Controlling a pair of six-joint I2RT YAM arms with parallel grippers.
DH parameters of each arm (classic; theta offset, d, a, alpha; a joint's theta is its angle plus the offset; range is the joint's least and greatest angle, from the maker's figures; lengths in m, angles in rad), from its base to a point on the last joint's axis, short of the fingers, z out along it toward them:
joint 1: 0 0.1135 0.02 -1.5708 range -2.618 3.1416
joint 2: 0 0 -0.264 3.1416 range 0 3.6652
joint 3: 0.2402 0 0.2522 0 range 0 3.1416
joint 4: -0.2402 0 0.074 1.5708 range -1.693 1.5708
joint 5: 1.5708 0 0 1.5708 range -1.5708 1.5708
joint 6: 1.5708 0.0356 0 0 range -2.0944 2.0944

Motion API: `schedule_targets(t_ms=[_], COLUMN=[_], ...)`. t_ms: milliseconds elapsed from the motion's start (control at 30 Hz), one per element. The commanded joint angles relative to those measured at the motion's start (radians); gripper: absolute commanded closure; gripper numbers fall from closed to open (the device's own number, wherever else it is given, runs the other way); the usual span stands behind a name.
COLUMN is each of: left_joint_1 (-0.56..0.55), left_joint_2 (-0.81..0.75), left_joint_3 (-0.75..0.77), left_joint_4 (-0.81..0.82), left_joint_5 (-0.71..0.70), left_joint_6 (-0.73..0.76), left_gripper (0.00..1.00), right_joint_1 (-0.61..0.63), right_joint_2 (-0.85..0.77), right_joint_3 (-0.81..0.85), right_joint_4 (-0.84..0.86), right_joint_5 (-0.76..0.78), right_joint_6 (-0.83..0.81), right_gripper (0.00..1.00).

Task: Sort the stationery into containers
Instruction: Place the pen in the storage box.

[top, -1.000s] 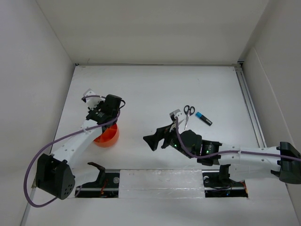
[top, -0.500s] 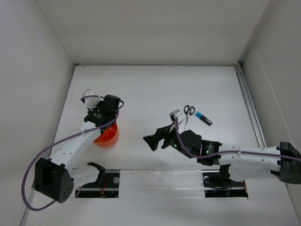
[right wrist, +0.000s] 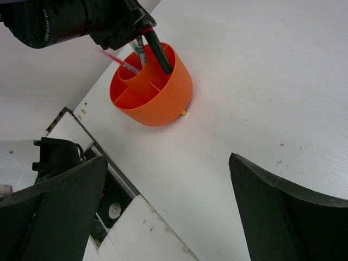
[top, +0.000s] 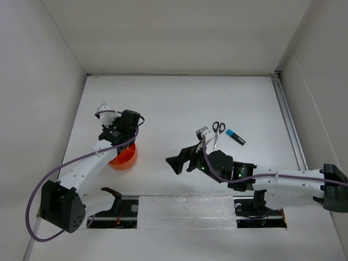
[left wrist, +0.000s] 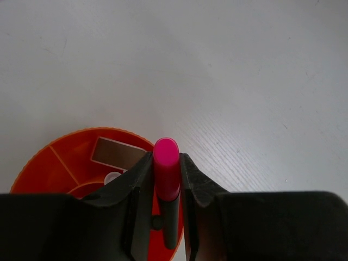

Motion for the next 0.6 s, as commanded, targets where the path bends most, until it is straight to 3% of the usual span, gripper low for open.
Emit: schedule_targets(t_ms=[0,400,567], left_joint_1=[-0.005,-0.043,-0.080], left_joint_2=[-0.008,-0.062,-0.094], left_joint_3=[-0.025,-0.027,0.039], left_joint_4=[-0.011,0.007,-0.019], left_joint_5=[-0.009,0.001,-0.002], left_joint_6=[-0.001,0.009,0.020], left_gripper=[0.80,0.62,0.43], right_joint_1=[0.007,0.007,-0.025], right_joint_2=[-0.017,-0.026,-0.017], right_joint_3=[-0.003,-0.003,-0.003], right_joint_4=[0.018,0.008,-0.037], right_joint_5=[0.001,0.038,0.079], right_joint_6=[0.008,0.008,0.036], right_gripper=[0.00,0.00,0.00])
